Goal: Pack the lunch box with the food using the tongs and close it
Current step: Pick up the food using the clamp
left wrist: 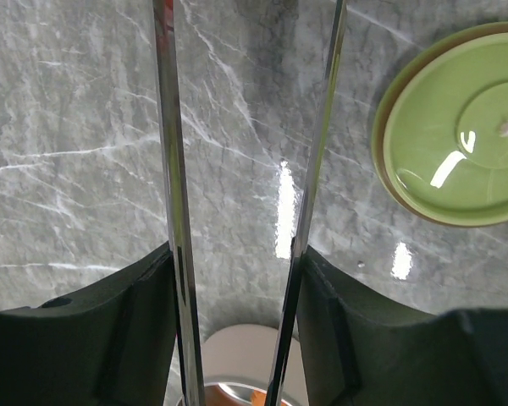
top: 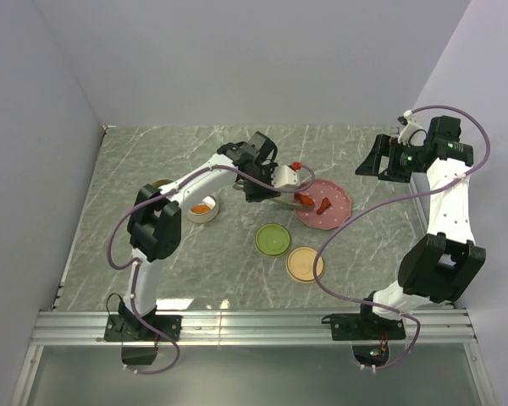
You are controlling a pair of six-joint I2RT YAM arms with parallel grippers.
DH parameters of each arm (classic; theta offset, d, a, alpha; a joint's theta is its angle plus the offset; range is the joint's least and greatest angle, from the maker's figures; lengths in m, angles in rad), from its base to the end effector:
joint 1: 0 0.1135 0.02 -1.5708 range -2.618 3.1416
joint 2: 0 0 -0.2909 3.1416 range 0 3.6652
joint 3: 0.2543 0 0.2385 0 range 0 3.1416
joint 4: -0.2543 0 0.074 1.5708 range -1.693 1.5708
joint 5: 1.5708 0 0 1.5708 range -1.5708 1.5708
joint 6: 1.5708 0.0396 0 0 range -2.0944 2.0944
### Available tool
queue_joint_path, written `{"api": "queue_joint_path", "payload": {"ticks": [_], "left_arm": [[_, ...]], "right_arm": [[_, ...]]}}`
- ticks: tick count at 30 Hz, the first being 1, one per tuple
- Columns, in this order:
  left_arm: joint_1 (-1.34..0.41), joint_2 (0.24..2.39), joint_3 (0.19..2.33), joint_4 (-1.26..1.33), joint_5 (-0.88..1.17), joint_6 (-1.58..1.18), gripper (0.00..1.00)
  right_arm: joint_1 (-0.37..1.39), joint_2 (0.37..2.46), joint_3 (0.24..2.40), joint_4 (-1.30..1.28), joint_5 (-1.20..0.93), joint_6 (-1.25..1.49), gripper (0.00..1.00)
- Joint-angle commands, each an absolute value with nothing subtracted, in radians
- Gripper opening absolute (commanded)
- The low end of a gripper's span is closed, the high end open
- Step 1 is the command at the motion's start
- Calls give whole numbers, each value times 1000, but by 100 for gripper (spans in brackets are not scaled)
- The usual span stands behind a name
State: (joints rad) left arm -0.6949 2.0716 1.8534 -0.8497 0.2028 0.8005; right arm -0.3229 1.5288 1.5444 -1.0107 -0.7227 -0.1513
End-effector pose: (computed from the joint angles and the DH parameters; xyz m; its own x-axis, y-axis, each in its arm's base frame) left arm 0.3424 -0.2958 0.2785 0.0350 0.8860 -0.4623 0.9717 0.0780 0.2230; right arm 0.2872 -0.0685 0.3808 -0.7708 0.1387 -0.6218 -0.2222 0.8562 0.4664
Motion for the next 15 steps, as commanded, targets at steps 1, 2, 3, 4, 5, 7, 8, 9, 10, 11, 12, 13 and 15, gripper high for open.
{"api": "queue_joint_path", "payload": {"ticks": [1, 2, 3, 4, 5, 7, 8, 9, 10, 11, 12, 13, 15], "left_arm": [[-695, 2086, 1902, -802, 199, 822, 56], [-695, 2092, 1902, -798, 196, 819, 56], [-693, 2101, 1908, -796, 193, 821, 56], [-695, 2108, 1913, -796, 193, 821, 55], [-695, 2114, 1920, -795, 192, 821, 55], [-695, 2132, 1947, -798, 190, 819, 54], [-695, 2140, 1957, -799, 187, 816, 53], [-696, 2155, 1982, -801, 184, 815, 51], [-696, 2164, 1994, -807, 183, 815, 51], [-698, 2172, 2006, -811, 181, 813, 49], [-698, 2186, 2026, -813, 179, 810, 49], [-701, 2192, 2034, -815, 173, 810, 48], [-704, 2206, 2049, -821, 170, 810, 45]], "right_arm": [[-318, 1526, 1560, -1006, -726, -163, 100], [-316, 1528, 1560, -1006, -726, -164, 100], [-318, 1528, 1560, -1008, -724, -164, 100], [-318, 1528, 1560, -1006, -724, -164, 100], [-318, 1526, 1559, -1006, -726, -164, 100], [-318, 1526, 1554, -1003, -723, -163, 100], [-319, 1525, 1552, -1003, -724, -163, 100], [-319, 1525, 1551, -1002, -724, -163, 100], [-319, 1522, 1551, -1002, -723, -163, 100], [-318, 1522, 1546, -1000, -724, -163, 100], [-318, 1522, 1548, -1000, -719, -163, 100], [-321, 1520, 1548, -1000, -719, -164, 100], [-321, 1522, 1549, -1003, -719, -164, 100]]}}
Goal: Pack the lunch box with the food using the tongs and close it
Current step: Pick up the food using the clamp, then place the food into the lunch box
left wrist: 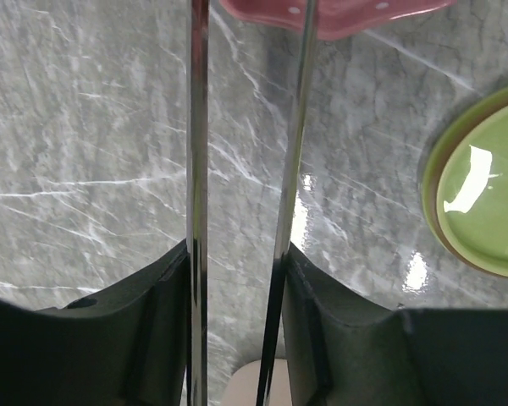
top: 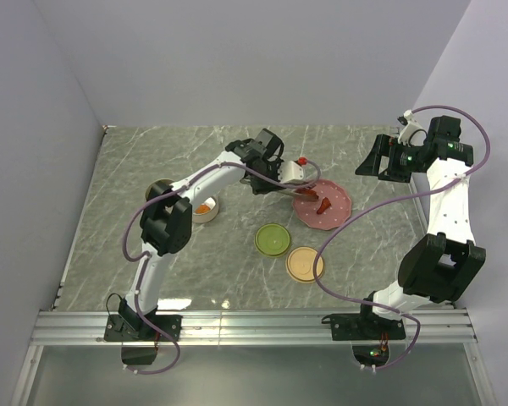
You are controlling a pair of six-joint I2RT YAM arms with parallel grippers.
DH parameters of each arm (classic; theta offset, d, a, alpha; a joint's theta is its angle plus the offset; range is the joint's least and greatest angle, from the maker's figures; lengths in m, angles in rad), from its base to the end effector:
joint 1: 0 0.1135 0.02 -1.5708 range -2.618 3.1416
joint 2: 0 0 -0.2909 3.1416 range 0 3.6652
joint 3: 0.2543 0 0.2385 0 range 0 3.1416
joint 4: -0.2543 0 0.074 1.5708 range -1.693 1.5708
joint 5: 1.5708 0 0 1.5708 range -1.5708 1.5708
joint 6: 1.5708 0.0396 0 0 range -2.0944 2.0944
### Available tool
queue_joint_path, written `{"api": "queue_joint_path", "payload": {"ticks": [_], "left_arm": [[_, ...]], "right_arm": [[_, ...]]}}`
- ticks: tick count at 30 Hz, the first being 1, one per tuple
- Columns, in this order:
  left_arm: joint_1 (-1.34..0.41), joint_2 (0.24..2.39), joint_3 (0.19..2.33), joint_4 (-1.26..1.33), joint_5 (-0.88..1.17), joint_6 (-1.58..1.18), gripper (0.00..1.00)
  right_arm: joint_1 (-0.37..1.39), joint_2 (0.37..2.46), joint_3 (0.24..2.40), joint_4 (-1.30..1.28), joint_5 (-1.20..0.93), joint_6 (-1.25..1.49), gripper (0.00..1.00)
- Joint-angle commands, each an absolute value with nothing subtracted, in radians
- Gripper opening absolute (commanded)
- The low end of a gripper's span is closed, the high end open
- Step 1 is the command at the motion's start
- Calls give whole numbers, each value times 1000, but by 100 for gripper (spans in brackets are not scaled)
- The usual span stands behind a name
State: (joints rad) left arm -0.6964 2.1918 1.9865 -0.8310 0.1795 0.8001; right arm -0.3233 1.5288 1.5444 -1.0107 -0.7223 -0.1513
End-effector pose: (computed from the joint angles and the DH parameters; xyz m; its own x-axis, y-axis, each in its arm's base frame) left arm 0.3675 -0.3165 0.2646 0.0430 0.8842 -0.4651 0.9619 0.0892 0.2584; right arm 0.2872 -0.0686 0.3807 -0.7708 0.1390 -0.6218 -0.2216 0.8565 0.4662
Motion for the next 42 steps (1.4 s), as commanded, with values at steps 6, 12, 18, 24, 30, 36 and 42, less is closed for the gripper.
{"api": "queue_joint_path", "payload": {"ticks": [6, 12, 18, 24, 30, 36, 42], "left_arm": [[-709, 2214, 2066, -836, 167, 805, 40], [-710, 2178, 2048, -824, 176, 781, 31], [-712, 2119, 2094, -854, 213, 709, 23], [-709, 1990, 2057, -899, 247, 646, 20], [-698, 1810, 1942, -942, 275, 569, 17], [-614, 1579, 1751, -982, 291, 482, 16], [-448, 1338, 1530, -1035, 282, 456, 17]], "right_arm": [[-321, 1525, 1554, -1008, -724, -167, 100], [-324, 1523, 1559, -1009, -726, -164, 100], [-324, 1514, 1569, -1019, -724, -169, 100], [-324, 1511, 1582, -1026, -732, -172, 100], [-324, 1517, 1604, -1048, -742, -186, 100], [-324, 1520, 1612, -1054, -759, -193, 100], [-314, 1519, 1594, -1043, -770, -190, 100]]}}
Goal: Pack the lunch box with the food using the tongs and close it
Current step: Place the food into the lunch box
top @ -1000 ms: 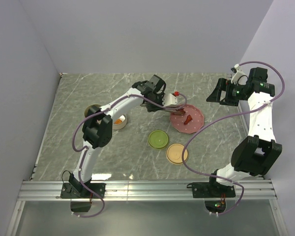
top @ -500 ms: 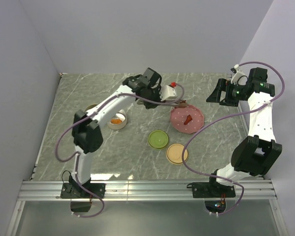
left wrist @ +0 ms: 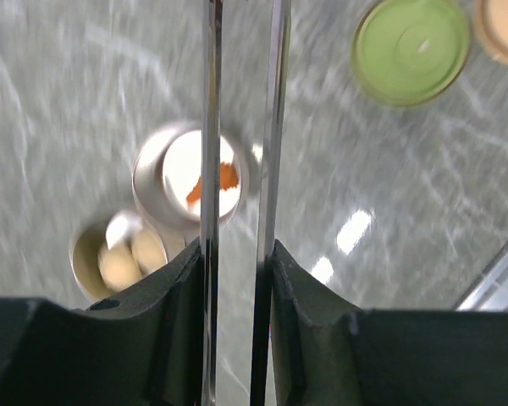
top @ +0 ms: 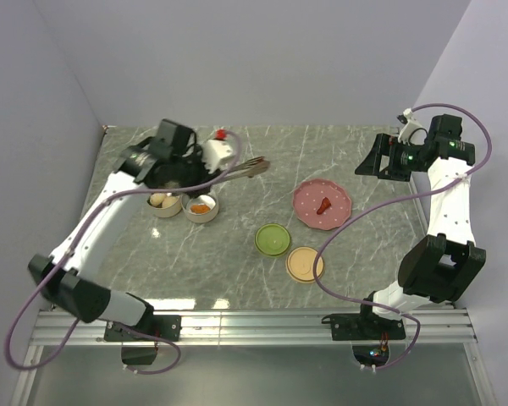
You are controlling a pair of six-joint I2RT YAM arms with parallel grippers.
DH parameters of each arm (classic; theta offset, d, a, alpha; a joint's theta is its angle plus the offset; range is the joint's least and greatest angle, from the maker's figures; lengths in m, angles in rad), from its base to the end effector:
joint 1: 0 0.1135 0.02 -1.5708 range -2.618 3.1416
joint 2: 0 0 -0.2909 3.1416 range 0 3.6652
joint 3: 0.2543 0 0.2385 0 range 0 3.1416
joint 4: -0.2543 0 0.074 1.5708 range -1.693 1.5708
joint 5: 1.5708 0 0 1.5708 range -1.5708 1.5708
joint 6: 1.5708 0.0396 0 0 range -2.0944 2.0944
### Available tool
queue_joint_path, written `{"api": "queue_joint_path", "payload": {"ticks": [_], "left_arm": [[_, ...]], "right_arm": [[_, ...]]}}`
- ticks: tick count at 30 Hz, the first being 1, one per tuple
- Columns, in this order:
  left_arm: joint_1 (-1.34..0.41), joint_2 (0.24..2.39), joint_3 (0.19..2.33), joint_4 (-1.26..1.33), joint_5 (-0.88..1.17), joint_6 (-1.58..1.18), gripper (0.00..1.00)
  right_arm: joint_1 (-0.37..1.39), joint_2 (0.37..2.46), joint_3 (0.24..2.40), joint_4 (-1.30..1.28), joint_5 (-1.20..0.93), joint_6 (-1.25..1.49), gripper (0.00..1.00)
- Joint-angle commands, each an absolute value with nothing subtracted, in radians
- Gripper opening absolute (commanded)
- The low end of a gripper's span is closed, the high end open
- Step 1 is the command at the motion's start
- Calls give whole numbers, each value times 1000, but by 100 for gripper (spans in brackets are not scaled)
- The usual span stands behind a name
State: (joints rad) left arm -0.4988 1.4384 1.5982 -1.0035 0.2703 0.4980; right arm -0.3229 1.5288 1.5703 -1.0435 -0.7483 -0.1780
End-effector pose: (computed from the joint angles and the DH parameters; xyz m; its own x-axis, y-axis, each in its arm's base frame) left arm 0.2360 -0.1406 0.4140 -0.2817 0.6777 -0.6793 0.8553 0.4982 0.1422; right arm 0.2849 -0.0669 0.3869 -0.7660 0.1195 -0.6316 -0.2546 0.8458 0.4688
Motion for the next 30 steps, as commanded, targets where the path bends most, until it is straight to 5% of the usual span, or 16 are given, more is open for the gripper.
{"api": "queue_joint_path", "payload": {"ticks": [1, 15, 30], "left_arm": [[-413, 1315, 1479, -1038, 266, 448, 17], [-144, 1141, 1193, -983, 135, 408, 20], [-133, 1215, 1147, -907, 109, 400, 28]], "right_arm": [[-311, 1520, 1594, -1043, -772, -190, 100], [-284, 1528, 1588, -1026, -764, -183, 100], [-284, 1516, 1572, -1023, -756, -187, 100]]}}
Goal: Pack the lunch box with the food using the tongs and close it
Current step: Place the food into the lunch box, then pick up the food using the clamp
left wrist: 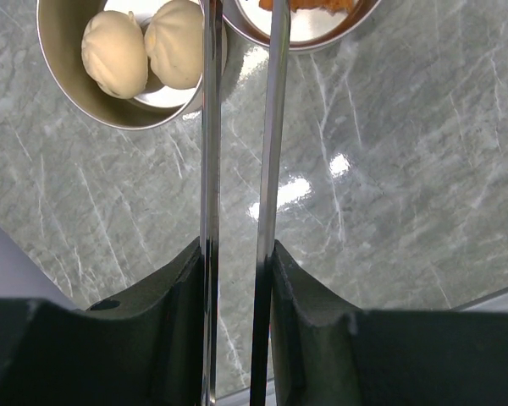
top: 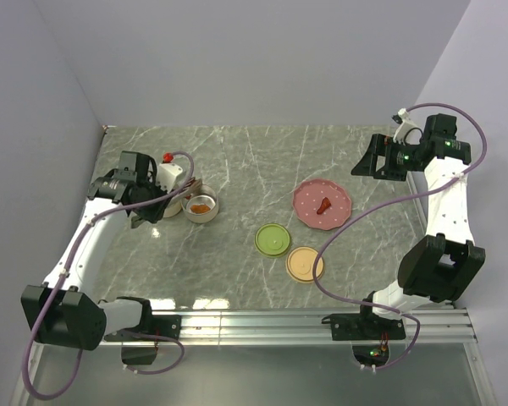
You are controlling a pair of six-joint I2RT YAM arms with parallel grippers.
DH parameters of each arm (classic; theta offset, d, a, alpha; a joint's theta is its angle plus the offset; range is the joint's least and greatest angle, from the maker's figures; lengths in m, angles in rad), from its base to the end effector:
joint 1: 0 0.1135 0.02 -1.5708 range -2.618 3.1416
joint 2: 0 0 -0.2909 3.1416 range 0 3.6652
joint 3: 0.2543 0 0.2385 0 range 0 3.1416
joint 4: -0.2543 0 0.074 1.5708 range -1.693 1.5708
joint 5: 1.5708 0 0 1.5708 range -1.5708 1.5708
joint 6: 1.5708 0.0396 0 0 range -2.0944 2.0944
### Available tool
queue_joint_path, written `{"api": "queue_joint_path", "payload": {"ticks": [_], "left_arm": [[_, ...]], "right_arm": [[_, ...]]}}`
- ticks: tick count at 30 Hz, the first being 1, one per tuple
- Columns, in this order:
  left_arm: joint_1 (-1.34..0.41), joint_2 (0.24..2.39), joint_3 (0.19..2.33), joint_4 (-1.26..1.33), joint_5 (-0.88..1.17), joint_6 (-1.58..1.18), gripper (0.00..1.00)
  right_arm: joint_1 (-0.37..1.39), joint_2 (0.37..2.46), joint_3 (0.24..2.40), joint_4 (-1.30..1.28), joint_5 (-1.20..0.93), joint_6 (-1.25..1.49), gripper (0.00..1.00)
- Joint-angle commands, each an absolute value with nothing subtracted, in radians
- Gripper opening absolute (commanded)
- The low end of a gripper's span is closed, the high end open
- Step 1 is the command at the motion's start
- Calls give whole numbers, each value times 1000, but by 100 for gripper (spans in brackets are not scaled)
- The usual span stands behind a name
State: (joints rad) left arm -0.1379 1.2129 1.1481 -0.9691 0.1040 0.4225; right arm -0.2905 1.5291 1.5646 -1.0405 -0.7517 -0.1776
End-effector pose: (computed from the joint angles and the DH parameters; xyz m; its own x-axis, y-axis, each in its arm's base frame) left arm 0.2078 -0.0330 0.3335 -0.6987 0.5087 -0.5031 0.5217 0.8434 0.1284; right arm 0.2871 -0.0576 0.3854 -0.7711 0.0958 -0.6295 -0.2821 0.8348 0.4727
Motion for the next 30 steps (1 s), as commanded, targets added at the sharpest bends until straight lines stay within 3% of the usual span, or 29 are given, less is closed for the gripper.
{"api": "queue_joint_path", "payload": {"ticks": [1, 7, 10, 19, 30], "left_arm": [[-133, 1218, 1143, -902, 106, 403, 31], [-135, 1227, 1173, -916, 106, 411, 48], [-133, 1238, 1213, -931, 110, 405, 52], [-162, 1282, 1376, -974, 198, 387, 53], [-572, 1538, 1609, -922, 153, 247, 56]], "right_arm": [[-282, 1517, 1572, -1023, -753, -187, 100], [-284, 1516, 1574, -1022, -752, -183, 100], [-282, 1514, 1569, -1020, -753, -179, 100], [-284, 1513, 1571, -1022, -747, -183, 100], [-288, 1542, 1630, -1042, -669, -147, 100]]}}
